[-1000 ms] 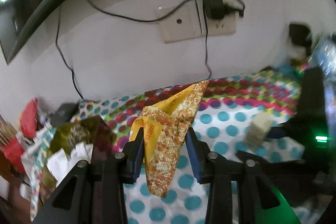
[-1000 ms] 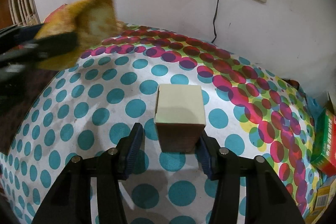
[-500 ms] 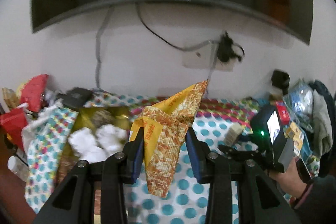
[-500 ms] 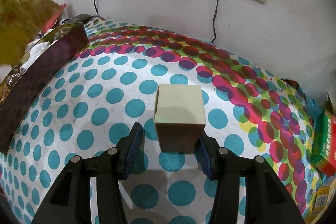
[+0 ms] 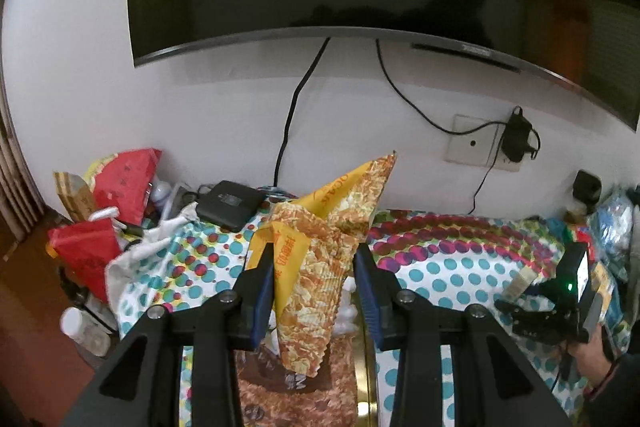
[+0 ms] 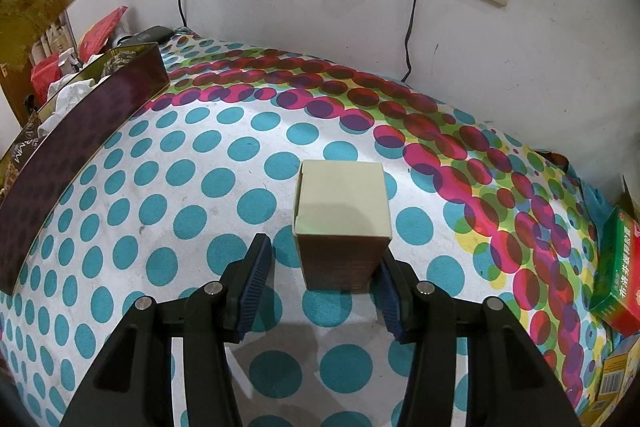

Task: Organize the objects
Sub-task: 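Carry the yellow snack bag into the gold tray and open the left gripper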

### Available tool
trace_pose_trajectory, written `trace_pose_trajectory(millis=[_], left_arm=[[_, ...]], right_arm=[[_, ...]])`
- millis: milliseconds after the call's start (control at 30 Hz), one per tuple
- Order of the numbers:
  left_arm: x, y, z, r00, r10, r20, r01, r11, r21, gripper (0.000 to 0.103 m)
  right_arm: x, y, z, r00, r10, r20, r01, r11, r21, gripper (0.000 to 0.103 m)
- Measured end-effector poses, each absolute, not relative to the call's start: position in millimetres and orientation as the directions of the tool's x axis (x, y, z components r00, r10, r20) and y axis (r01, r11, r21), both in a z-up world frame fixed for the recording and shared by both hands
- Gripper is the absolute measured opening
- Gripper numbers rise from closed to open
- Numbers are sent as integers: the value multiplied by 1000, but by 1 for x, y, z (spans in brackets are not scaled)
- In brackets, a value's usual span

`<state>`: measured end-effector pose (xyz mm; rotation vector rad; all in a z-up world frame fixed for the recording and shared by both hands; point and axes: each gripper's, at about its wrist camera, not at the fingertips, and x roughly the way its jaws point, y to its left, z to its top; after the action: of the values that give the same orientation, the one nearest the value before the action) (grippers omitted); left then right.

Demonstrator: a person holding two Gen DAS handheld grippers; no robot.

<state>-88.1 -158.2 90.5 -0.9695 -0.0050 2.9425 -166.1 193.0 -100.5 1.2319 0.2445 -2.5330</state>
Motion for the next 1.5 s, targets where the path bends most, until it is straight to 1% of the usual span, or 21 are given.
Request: trace_pose_trajectory(millis=[33,100,200,367,533,633,800,867,1000,1200,1433,1500], left_arm=[[-94,-160,86,-794,51,-605,-52,-999,-16,38],[-105,-158,77,-785,13,-619,-43,-999,34,38],[-123,-154,61,-760,-7,-650,-59,-995,80,38],[-146,-155,38,-726,-12,-687,-64,-994,85,38],[-160,-152,22,-718,-55,-694,-62,-988,142,38],[-168,-155,13,-703,-51,-709,-62,-989,132,38],[-170,-153,6,-705,-51,-707,-71,-987,142,39],[-170,-151,4,-707,-53,-705,-71,-987,145,41],[-168,-149,2,-709,-34,-704,-72,-990,120,43],[-164,-153,-4,-677,28,-736,-70,-997,27,49],[-149,-153,-2,-677,60,-733,-70,-997,-18,49],[-144,-154,-2,-676,96,-730,-82,-995,-56,49]], right_arm=[[-167,193,-101,-580,-204,-789,351,-936,-15,49],[-164,193,-100,-580,-205,-788,350,-937,-15,49],[-164,193,-100,-581,-204,-788,350,-937,-16,49],[-164,193,-100,-580,-204,-788,350,-937,-16,49],[-164,193,-100,-581,-203,-788,350,-937,-17,49],[-163,193,-100,-581,-203,-788,350,-937,-16,49],[-163,193,-100,-580,-203,-789,350,-937,-16,49],[-163,193,-100,-581,-203,-788,350,-937,-16,49],[-162,193,-101,-581,-202,-789,349,-937,-16,49],[-162,192,-101,-580,-203,-789,350,-937,-16,50],[-162,193,-101,-580,-203,-789,350,-937,-16,50],[-162,193,-101,-581,-203,-789,350,-937,-17,50]])
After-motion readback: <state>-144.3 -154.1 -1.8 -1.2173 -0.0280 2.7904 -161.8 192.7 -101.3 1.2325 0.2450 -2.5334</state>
